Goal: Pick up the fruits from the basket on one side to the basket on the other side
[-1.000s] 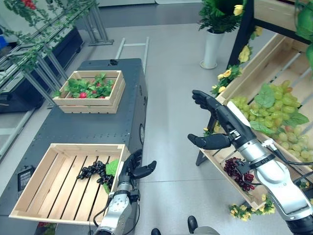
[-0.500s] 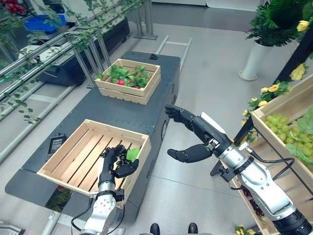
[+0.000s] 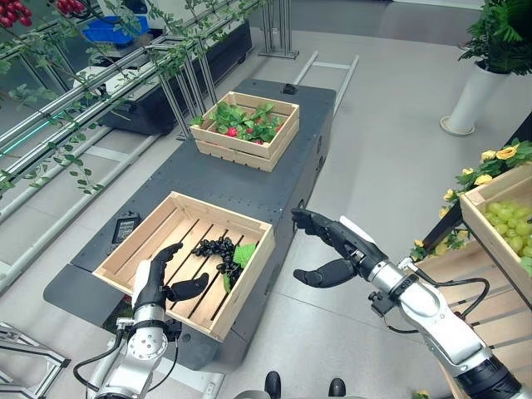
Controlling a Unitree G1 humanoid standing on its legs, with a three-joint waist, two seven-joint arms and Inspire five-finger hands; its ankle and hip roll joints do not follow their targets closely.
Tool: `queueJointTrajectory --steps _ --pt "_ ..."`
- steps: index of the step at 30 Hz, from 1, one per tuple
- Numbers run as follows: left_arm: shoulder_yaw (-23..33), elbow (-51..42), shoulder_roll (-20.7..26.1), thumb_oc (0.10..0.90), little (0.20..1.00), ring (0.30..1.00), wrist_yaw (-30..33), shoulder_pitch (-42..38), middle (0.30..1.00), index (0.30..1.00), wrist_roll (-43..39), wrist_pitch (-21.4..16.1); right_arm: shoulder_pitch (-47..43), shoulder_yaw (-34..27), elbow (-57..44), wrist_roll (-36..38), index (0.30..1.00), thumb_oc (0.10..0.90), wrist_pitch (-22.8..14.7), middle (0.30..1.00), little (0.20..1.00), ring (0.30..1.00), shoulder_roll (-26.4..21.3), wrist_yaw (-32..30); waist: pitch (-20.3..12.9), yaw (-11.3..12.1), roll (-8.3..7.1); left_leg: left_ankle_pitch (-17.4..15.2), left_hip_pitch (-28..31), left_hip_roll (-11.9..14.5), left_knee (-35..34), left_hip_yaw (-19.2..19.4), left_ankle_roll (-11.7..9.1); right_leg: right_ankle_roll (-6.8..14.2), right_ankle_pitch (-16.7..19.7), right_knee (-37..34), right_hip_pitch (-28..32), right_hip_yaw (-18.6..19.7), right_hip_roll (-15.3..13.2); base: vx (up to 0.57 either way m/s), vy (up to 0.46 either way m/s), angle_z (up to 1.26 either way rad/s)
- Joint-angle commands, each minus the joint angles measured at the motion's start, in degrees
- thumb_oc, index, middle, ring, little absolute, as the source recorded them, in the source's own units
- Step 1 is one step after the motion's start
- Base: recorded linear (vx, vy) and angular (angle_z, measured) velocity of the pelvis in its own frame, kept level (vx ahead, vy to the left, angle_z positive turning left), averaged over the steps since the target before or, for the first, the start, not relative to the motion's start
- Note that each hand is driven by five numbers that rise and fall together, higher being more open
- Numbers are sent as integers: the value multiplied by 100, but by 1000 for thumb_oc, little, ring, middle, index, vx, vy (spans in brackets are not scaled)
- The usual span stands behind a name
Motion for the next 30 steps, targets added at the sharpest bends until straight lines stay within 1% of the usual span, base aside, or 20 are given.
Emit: queueJointTrajectory --steps 1,2,5,6,8,9,10,11,12,13,16,19,20,21,24,27,29,30 --pt "274 307 861 800 900 900 164 -715 900 900 373 -99 -246 174 -261 93 900 800 -247 900 900 900 6 4 -10 -46 31 -321 59 -346 19 -102 64 -138 117 87 -6 -72 -75 55 87 2" --pt "273 309 861 800 900 900 164 -717 900 900 373 -99 -247 174 -260 93 900 800 -248 900 900 900 6 4 -11 -45 31 -320 58 -346 19 -102 64 -138 115 90 -8 -72 -76 57 109 3" --pt "100 564 1147 800 900 900 271 -1022 900 900 612 143 -248 221 6 6 900 800 -160 900 900 900 -102 -108 192 -134 121 -266 -54 -352 19 -37 76 -132 63 268 -210 -30 -111 3 116 3" --pt "68 595 1184 800 900 900 292 -1071 900 900 627 177 -264 229 33 -6 900 800 -133 900 900 900 -118 -133 230 -147 130 -257 -71 -352 19 -25 78 -133 56 297 -246 -20 -115 -87 149 2" --pt "-79 849 1348 800 900 900 383 -1433 900 900 660 293 -413 289 229 -47 900 800 -138 900 900 900 -215 -229 514 -225 156 -236 -281 -355 139 39 83 -153 23 476 -500 45 -134 -116 147 5" --pt "-104 899 1388 800 900 900 417 -1504 900 900 676 291 -449 291 270 -43 900 800 -142 900 900 900 -235 -234 574 -239 156 -240 -337 -354 187 54 84 -160 16 517 -553 57 -136 -206 185 4" --pt "-225 1201 1576 800 900 900 564 -1896 900 900 842 295 -645 338 442 -31 900 800 -145 900 900 900 -338 -322 912 -307 152 -237 -611 -334 396 121 76 -194 -32 768 -836 117 -132 -207 154 0" --pt "-254 1308 1632 800 900 900 557 -2020 900 900 885 302 -700 346 484 -13 900 800 -154 900 900 900 -367 -344 999 -322 139 -234 -680 -325 445 148 74 -202 -45 832 -909 134 -124 -245 188 -6" --pt "-315 1462 1753 800 900 900 596 -2230 900 900 967 354 -788 350 553 56 900 800 -149 900 900 900 -429 -373 1165 -360 110 -229 -799 -307 542 204 64 -213 -68 931 -1025 153 -108 -124 99 -6" --pt "-338 1501 1792 800 900 900 622 -2292 900 900 996 380 -810 346 574 68 900 800 -152 900 900 900 -450 -376 1214 -370 100 -231 -839 -302 580 224 58 -217 -78 965 -1062 158 -104 -164 139 -4" --pt "-454 1941 2154 800 900 900 956 -2939 900 900 1208 493 -943 283 777 93 900 800 -278 900 900 900 -615 -373 1718 -464 -38 -272 -1304 -266 1094 347 37 -268 -202 1432 -1505 158 -44 -195 153 -9" --pt "-569 2151 2349 800 900 900 1249 -3424 900 900 1384 576 -981 248 857 77 900 800 -339 900 900 900 -721 -384 1963 -510 -148 -381 -1713 -271 1610 451 46 -303 -327 1859 -1886 131 -24 -138 131 -4" --pt "-618 2179 2414 800 900 900 1304 -3573 900 900 1423 640 -999 232 885 71 900 800 -379 900 900 900 -742 -380 2037 -524 -180 -405 -1822 -256 1735 483 51 -316 -359 1990 -2001 112 -24 -138 123 3" --pt "-685 2202 2498 800 900 900 1476 -3822 900 900 1478 730 -1028 186 932 42 900 800 -432 900 900 900 -781 -374 2156 -537 -237 -471 -2058 -228 2017 538 56 -347 -425 2239 -2230 78 -25 -142 128 6" --pt "-812 2306 2637 800 900 900 1790 -4332 900 900 1601 888 -1110 175 895 -48 900 800 -385 900 900 900 -824 -406 2187 -568 -337 -650 -2566 -153 2519 654 69 -404 -572 2668 -2730 19 -19 -93 126 8" --pt "-930 2507 2704 800 900 900 2021 -4750 900 900 1687 972 -1181 172 933 -100 900 800 -342 900 900 900 -861 -388 2187 -613 -414 -790 -2956 -64 2898 726 72 -444 -687 3019 -3118 -2 -19 -44 106 10" --pt "-973 2535 2768 800 900 900 2092 -4885 900 900 1784 1020 -1197 162 938 -94 900 800 -334 900 900 900 -899 -392 2187 -630 -440 -852 -3098 -23 3040 754 72 -467 -733 3134 -3252 -4 -23 -21 84 -2" --pt "-1096 2567 2849 800 900 900 2187 -5053 900 900 1899 1123 -1210 161 960 -104 900 800 -333 900 900 900 -930 -395 2187 -651 -481 -920 -3285 13 3215 752 67 -498 -784 3271 -3414 6 -22 -15 96 -4"
